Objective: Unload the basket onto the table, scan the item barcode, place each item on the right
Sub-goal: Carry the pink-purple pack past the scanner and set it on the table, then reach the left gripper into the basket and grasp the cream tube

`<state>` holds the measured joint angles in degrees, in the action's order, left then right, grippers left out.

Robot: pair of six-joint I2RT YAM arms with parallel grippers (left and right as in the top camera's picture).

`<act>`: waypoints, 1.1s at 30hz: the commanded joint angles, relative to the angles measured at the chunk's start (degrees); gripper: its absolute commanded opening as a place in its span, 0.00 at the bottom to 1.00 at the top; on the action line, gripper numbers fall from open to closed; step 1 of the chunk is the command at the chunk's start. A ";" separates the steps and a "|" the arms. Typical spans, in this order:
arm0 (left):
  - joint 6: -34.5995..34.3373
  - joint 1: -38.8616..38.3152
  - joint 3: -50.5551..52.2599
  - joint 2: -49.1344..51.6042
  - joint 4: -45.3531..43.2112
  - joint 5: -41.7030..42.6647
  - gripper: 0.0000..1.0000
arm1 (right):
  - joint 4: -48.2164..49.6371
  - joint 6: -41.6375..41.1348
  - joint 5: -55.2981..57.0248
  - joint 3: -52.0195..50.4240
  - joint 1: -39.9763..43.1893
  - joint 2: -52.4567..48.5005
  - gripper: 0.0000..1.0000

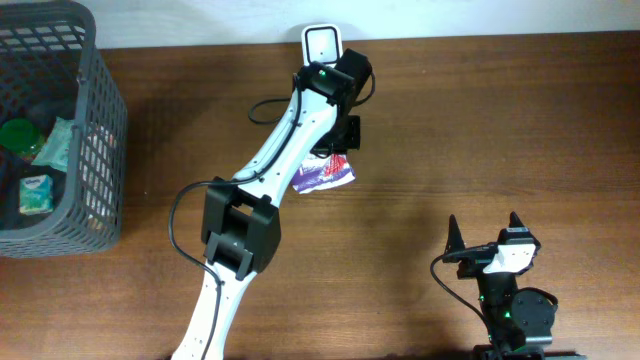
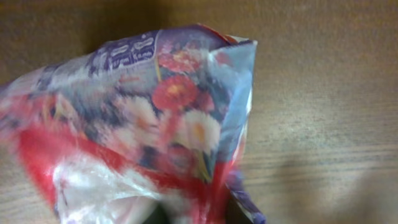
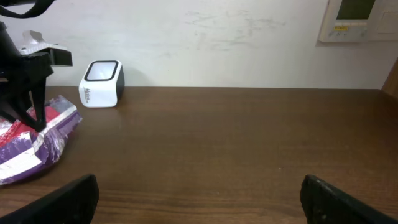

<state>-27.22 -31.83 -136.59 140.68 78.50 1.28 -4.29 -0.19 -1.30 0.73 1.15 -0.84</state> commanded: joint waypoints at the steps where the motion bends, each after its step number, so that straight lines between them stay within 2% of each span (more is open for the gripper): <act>1: 3.19 -0.26 -1.20 -0.79 2.05 0.90 0.57 | -0.22 -0.07 0.50 -0.42 0.37 0.48 0.99; 2: 4.31 0.26 -3.85 -1.18 4.04 0.90 0.63 | -0.20 -0.07 0.50 -0.42 0.37 0.48 0.99; 3: 4.87 0.96 -7.80 -1.66 6.25 0.90 0.64 | -0.20 -0.07 0.50 -0.42 0.37 0.48 0.99; 5: 5.14 4.09 -22.27 -2.95 11.28 0.87 0.73 | -0.22 -0.07 0.50 -0.42 0.37 0.48 0.99; 8: 7.82 9.75 -40.59 -5.51 13.66 -0.09 0.82 | -0.20 -0.07 0.50 -0.42 0.37 0.48 0.99; 11: 7.82 20.81 -42.82 -13.46 12.28 -8.83 0.88 | -0.20 -0.07 0.50 -0.42 0.37 0.48 0.99; 13: 7.85 27.41 -42.82 -15.67 13.62 -13.38 0.92 | -0.20 -0.07 0.50 -0.42 0.37 0.48 0.99; 14: 9.07 34.67 -42.82 -16.22 15.58 -16.11 0.92 | -0.22 -0.07 0.50 -0.42 0.37 0.48 0.99; 15: 9.70 37.88 -42.80 -16.20 16.59 -16.09 0.92 | -0.22 -0.07 0.50 -0.42 0.37 0.48 0.99; 18: 12.09 51.82 -39.52 -15.61 18.03 -12.11 0.90 | -0.20 -0.07 0.50 -0.42 0.37 0.48 0.99; 23: 23.02 69.61 -23.67 -15.32 16.76 7.17 0.88 | -0.22 -0.07 0.50 -0.42 0.37 0.48 0.99; 26: 33.35 74.12 -11.04 -15.28 11.80 21.05 0.88 | -0.20 -0.07 0.50 -0.42 0.37 0.48 0.99; 30: 38.10 73.88 4.31 -15.23 5.75 24.72 0.90 | -0.22 -0.07 0.50 -0.42 0.37 0.48 0.99; 31: 38.10 73.11 8.57 -15.23 3.65 24.68 0.88 | -0.20 -0.07 0.50 -0.42 0.37 0.48 0.99; 32: 38.10 72.28 13.11 -15.23 0.81 24.68 0.75 | -0.22 -0.07 0.50 -0.42 0.37 0.48 0.99; 33: 38.10 71.87 15.54 -15.23 -0.83 24.65 0.71 | -0.22 -0.07 0.50 -0.42 0.37 0.48 0.99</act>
<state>8.40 41.65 -127.31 125.82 80.51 23.22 -4.32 -0.19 -1.30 0.73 1.15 -0.80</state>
